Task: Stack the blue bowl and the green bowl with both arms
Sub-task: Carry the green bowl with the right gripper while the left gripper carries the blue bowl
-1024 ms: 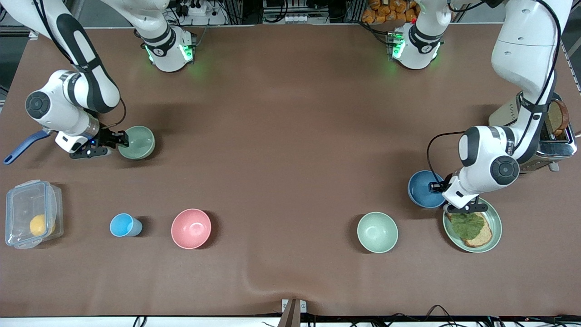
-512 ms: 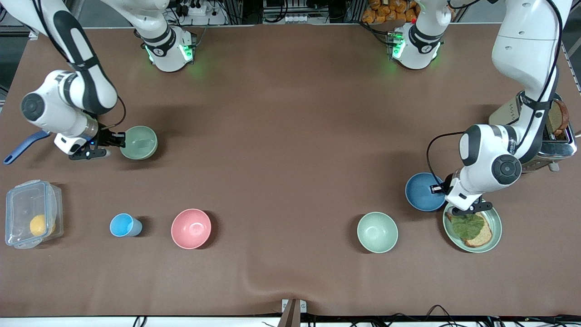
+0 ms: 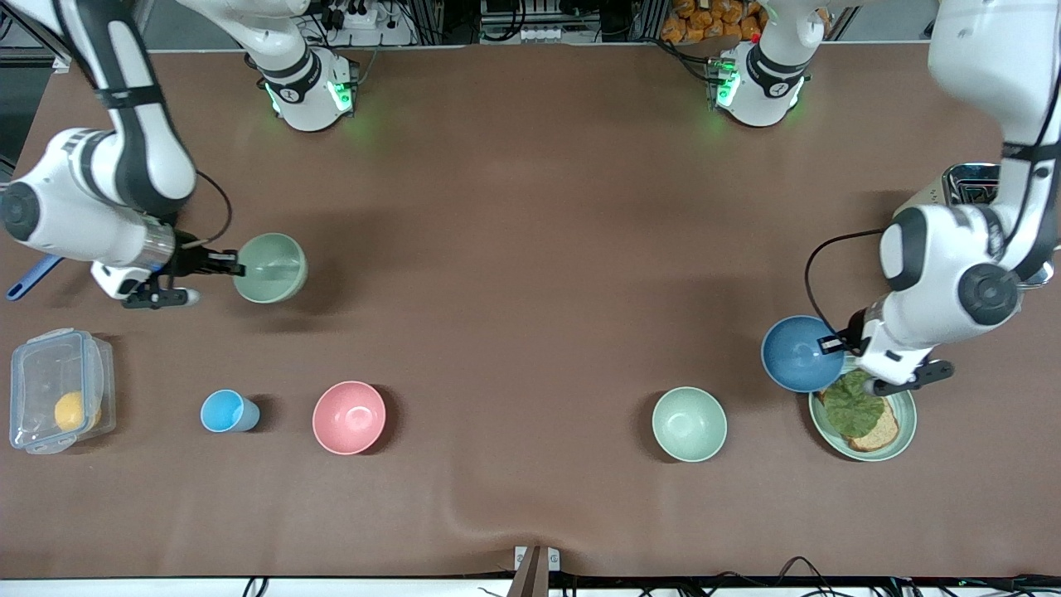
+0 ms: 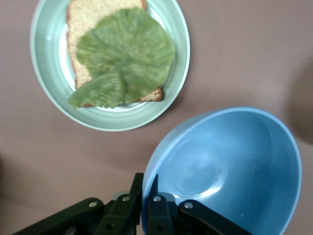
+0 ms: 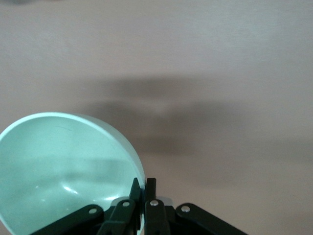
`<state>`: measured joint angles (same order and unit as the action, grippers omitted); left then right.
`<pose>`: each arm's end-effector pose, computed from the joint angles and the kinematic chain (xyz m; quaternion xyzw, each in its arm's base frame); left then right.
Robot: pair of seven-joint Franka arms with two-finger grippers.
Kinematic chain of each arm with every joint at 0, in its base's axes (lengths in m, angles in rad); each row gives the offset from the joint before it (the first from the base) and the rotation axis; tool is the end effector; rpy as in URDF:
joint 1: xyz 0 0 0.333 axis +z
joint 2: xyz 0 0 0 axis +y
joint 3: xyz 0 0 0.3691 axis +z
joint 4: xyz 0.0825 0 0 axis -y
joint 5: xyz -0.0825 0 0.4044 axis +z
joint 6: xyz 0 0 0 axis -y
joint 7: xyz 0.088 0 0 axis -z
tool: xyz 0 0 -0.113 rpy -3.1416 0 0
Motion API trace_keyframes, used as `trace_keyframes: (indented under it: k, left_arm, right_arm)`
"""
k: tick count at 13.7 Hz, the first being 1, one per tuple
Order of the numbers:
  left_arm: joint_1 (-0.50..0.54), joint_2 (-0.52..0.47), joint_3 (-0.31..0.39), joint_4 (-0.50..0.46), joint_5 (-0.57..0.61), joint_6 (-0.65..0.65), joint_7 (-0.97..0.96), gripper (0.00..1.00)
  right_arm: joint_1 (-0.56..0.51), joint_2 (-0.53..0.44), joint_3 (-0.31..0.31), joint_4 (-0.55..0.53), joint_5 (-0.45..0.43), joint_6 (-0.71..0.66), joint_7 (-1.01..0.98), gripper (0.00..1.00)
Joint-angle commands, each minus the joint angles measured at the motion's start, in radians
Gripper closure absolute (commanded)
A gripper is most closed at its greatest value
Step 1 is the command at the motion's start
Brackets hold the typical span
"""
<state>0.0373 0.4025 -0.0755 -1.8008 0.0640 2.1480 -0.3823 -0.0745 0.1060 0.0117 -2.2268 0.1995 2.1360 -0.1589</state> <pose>0.6769 -0.0183 0.3507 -0.9874 -0.1558 0.0239 0.0168 0.5350 -0.0241 0.3445 -0.9920 0.0137 0.0884 0.0894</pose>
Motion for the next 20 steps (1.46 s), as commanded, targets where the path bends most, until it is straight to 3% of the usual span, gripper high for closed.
trace_keyframes:
  k: [1, 3, 6, 9, 15, 20]
  left_arm:
    - [-0.002, -0.036, -0.079, -0.002, 0.008, -0.02, -0.159, 1.0]
    - [0.001, -0.057, -0.118, 0.003, -0.025, -0.033, -0.229, 1.0]
    - [-0.004, -0.062, -0.162, 0.02, -0.119, -0.034, -0.299, 1.0]
    - [-0.007, -0.053, -0.217, 0.018, -0.133, -0.034, -0.342, 1.0]
    - [-0.036, -0.037, -0.314, 0.012, -0.141, -0.011, -0.427, 1.0]
    - [-0.063, -0.034, -0.332, -0.023, -0.141, 0.044, -0.49, 1.0]
  right_arm:
    - [0.082, -0.025, 0.059, 0.022, 0.015, -0.01, 0.215, 1.0]
    - [0.123, -0.02, 0.132, 0.042, 0.014, 0.008, 0.393, 1.0]
    - [0.186, -0.009, 0.195, 0.047, 0.014, 0.07, 0.595, 1.0]
    - [0.252, 0.035, 0.286, 0.046, 0.006, 0.175, 0.819, 1.0]
    - [0.481, 0.153, 0.297, 0.035, -0.041, 0.399, 1.151, 1.0]
    - [0.599, 0.259, 0.29, 0.035, -0.234, 0.485, 1.439, 1.0]
